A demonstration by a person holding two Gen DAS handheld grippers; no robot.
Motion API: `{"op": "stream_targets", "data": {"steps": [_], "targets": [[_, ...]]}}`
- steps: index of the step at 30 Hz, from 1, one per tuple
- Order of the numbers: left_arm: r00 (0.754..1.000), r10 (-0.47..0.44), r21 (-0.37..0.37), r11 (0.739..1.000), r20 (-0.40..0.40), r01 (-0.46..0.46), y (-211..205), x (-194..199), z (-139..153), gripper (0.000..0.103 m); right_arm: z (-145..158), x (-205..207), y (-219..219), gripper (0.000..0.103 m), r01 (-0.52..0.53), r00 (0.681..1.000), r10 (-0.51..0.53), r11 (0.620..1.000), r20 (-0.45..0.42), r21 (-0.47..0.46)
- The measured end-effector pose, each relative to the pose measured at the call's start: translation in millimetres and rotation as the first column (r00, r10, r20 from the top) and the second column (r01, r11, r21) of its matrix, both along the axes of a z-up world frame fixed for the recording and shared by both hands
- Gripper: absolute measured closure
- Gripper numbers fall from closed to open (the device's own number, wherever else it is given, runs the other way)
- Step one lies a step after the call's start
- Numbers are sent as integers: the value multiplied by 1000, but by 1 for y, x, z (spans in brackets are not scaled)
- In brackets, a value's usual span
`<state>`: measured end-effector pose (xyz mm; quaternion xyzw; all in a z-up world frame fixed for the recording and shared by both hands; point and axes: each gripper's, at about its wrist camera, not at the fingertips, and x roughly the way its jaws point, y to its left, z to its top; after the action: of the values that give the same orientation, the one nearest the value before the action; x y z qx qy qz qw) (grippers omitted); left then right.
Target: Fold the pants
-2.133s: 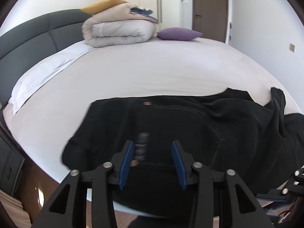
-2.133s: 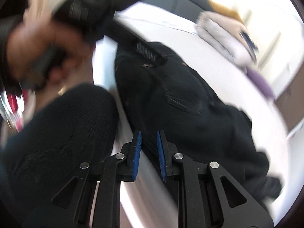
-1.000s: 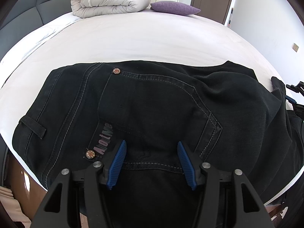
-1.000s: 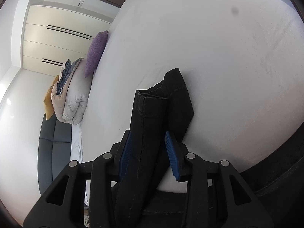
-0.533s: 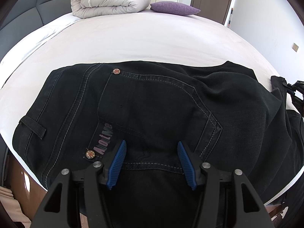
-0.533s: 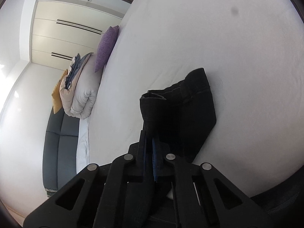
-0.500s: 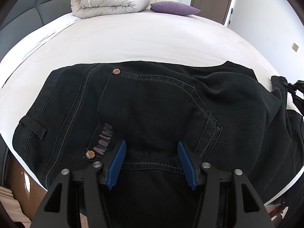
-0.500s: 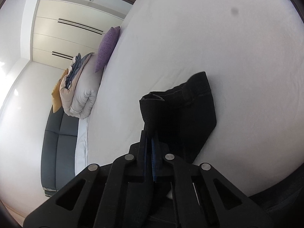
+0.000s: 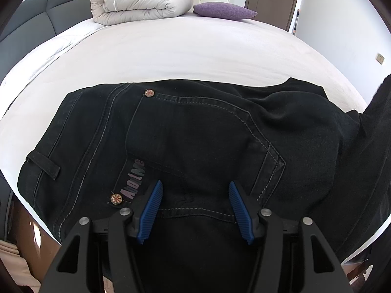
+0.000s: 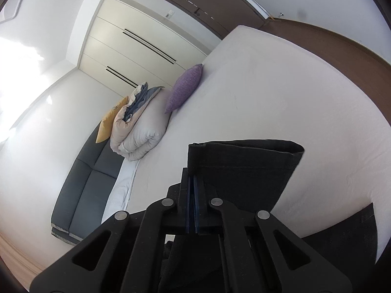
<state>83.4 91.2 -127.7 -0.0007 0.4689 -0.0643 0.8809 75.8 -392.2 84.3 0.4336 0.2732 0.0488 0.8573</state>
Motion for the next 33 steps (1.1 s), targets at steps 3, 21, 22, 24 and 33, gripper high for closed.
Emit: {"op": "stream_targets", "data": {"steps": [3, 21, 22, 24, 33], "targets": [[1000, 0, 0, 1000, 0, 0, 0, 0, 0, 44, 17, -28, 4, 102, 0, 1000, 1, 999, 20, -33], [1000, -6, -101, 995, -3, 5, 10, 1, 3, 36, -140, -229, -31, 102, 318, 922, -257, 929, -291, 187], [1000, -6, -107, 994, -1, 6, 13, 1, 3, 35, -144, -230, -26, 102, 317, 922, -258, 931, -290, 182], [1000, -5, -116, 993, 3, 6, 14, 1, 3, 35, -153, -245, -25, 102, 316, 921, -259, 933, -290, 171], [1000, -25, -119, 992, 12, 26, 10, 3, 4, 28, -187, -263, -17, 102, 360, 899, -285, 914, -333, 187]]}}
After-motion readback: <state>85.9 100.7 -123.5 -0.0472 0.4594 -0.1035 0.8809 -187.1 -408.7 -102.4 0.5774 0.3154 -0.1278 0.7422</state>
